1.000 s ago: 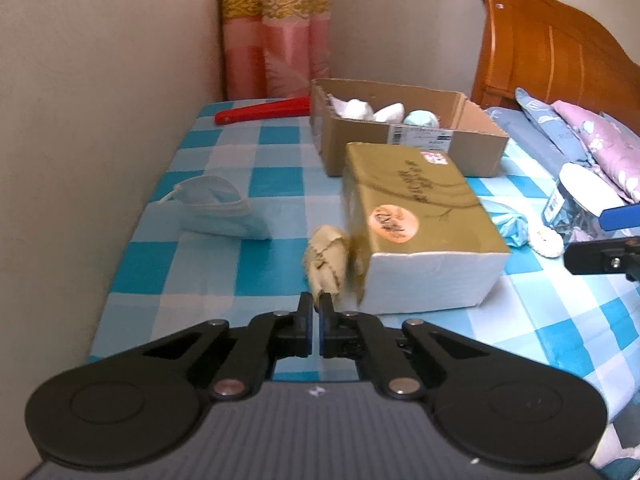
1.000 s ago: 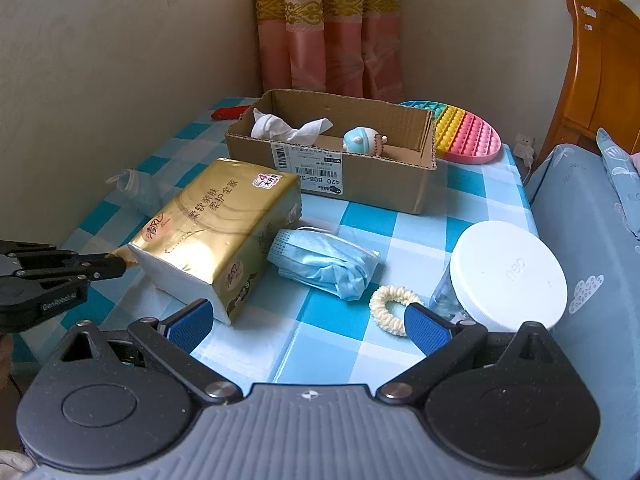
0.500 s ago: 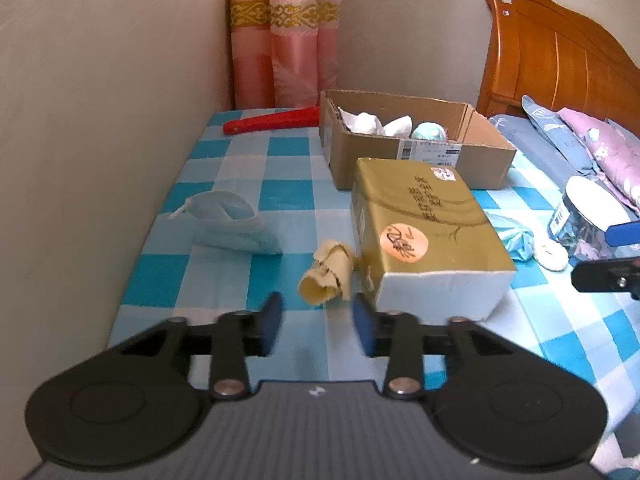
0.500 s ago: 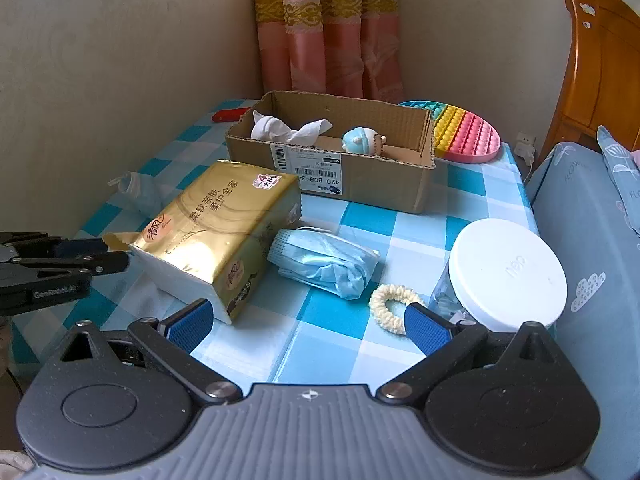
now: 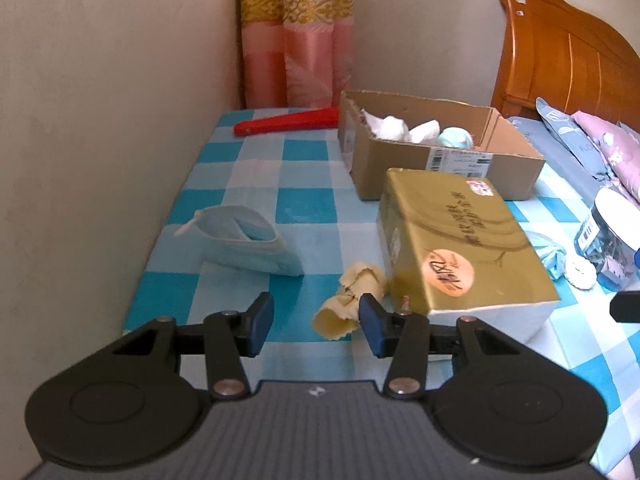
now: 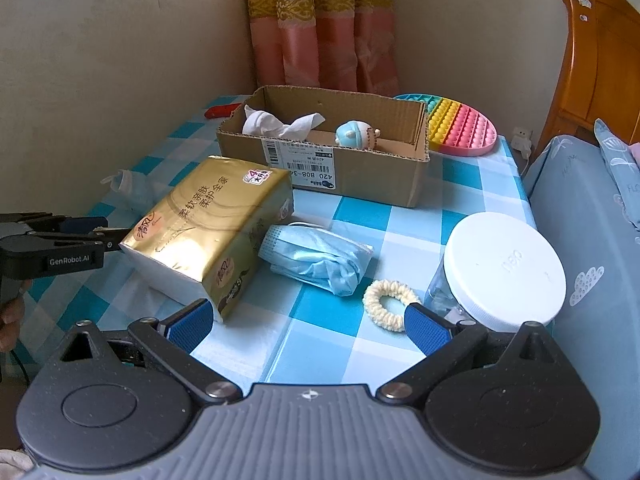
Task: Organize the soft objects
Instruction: 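Grasp the yellow cloth with the left gripper while the right moves to the blue face mask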
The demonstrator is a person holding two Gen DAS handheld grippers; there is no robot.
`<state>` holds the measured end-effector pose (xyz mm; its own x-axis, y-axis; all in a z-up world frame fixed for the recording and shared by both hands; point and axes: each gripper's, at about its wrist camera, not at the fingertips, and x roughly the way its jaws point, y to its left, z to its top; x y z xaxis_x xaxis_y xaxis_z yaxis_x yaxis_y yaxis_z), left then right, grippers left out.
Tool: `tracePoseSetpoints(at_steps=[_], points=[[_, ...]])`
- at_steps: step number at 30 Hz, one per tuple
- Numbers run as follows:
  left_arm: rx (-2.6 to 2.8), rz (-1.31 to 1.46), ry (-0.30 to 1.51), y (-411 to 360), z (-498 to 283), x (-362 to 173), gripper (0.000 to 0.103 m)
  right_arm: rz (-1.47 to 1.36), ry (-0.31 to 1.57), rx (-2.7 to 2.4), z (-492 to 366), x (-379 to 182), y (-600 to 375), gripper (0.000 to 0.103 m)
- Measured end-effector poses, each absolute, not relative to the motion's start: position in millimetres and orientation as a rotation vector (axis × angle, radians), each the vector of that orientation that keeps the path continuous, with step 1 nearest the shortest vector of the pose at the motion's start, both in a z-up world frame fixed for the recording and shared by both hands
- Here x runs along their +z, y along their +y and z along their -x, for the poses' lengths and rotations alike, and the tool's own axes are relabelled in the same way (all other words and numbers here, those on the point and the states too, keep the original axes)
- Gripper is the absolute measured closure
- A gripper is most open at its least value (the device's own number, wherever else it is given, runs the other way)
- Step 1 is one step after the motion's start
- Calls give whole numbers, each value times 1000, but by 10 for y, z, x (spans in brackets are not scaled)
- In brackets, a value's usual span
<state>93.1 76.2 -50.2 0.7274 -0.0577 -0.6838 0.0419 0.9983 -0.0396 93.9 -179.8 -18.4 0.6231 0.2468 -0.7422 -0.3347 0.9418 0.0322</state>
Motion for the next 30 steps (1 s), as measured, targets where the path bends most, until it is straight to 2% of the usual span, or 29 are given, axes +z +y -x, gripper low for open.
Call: tracePoseSetpoints(at_steps=[9, 11, 13, 16, 17, 26, 30], points=[[-142, 76, 794, 815, -1015, -525, 61, 112, 844, 335, -998, -214, -1769, 0], [-149, 85, 800, 807, -1030, -545, 71, 112, 846, 335, -1008, -217, -1767, 0], [-157, 93, 803, 801, -1042, -565, 75, 112, 847, 336, -1013, -217, -1768, 0], [-166, 116, 800, 814, -1052, -575, 95, 119, 850, 336, -1025, -218, -1757, 0], [-166, 121, 800, 820, -1052, -574, 98, 123, 852, 338, -1028, -221, -1753, 0], [-98, 121, 776, 927, -921, -480, 98, 207, 846, 404, -1125, -218, -1707, 0], [-79, 109, 778, 930, -895, -463, 94, 280, 831, 483, -1236, -173, -1694, 2]])
